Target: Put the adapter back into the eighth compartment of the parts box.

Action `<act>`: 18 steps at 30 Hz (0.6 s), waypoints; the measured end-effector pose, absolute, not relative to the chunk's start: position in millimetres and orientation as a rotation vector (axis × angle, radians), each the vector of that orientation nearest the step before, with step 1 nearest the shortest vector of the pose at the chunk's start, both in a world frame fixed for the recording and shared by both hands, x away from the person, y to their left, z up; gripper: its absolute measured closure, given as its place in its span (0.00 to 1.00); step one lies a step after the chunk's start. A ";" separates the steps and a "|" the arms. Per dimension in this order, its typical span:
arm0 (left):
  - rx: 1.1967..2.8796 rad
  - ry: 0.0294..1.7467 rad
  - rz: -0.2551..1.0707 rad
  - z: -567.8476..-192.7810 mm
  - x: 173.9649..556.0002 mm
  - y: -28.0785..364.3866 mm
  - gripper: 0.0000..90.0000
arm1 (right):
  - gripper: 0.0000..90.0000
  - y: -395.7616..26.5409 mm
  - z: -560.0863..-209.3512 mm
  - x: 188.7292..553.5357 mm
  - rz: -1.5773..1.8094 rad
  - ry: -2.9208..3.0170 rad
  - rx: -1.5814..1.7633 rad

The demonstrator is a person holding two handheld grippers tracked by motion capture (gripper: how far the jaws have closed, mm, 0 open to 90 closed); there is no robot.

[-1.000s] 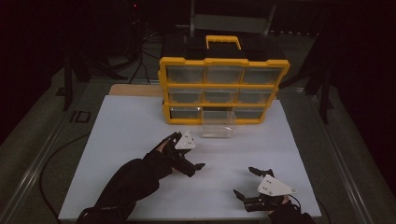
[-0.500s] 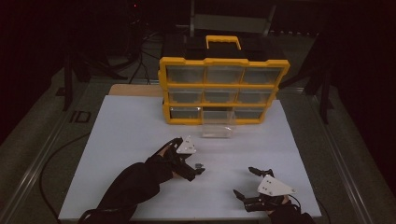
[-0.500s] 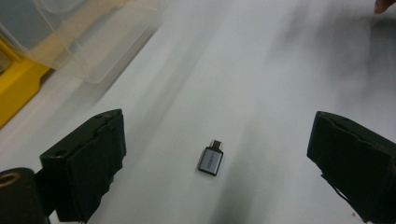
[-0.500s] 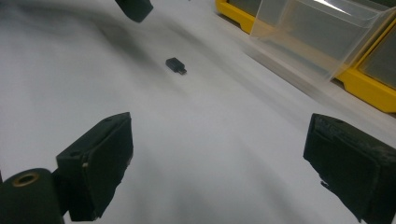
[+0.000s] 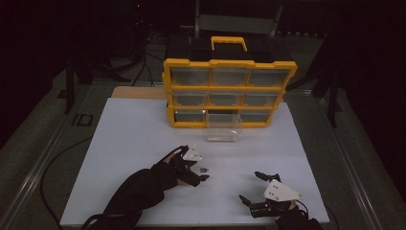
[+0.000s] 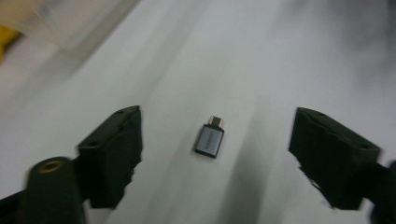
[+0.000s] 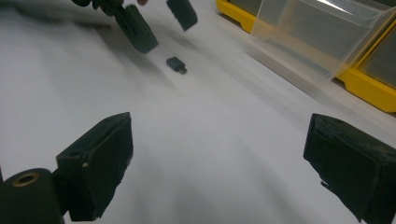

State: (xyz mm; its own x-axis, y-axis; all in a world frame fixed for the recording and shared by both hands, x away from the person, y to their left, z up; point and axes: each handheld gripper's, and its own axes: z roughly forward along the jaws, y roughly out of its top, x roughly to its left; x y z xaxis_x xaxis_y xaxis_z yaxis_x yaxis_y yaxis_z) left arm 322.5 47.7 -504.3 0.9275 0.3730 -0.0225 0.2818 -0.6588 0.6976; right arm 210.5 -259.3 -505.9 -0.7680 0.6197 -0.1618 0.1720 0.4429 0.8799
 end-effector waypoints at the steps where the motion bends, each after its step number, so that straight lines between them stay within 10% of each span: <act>1: 2.334 0.466 0.154 -505.7 322.9 47.1 0.25 | 0.09 -259.2 -505.9 210.4 1.282 2.234 0.665; 18: 2.356 0.472 0.158 -519.4 329.2 45.0 0.56 | 0.09 -259.0 -505.9 210.2 1.285 2.233 0.664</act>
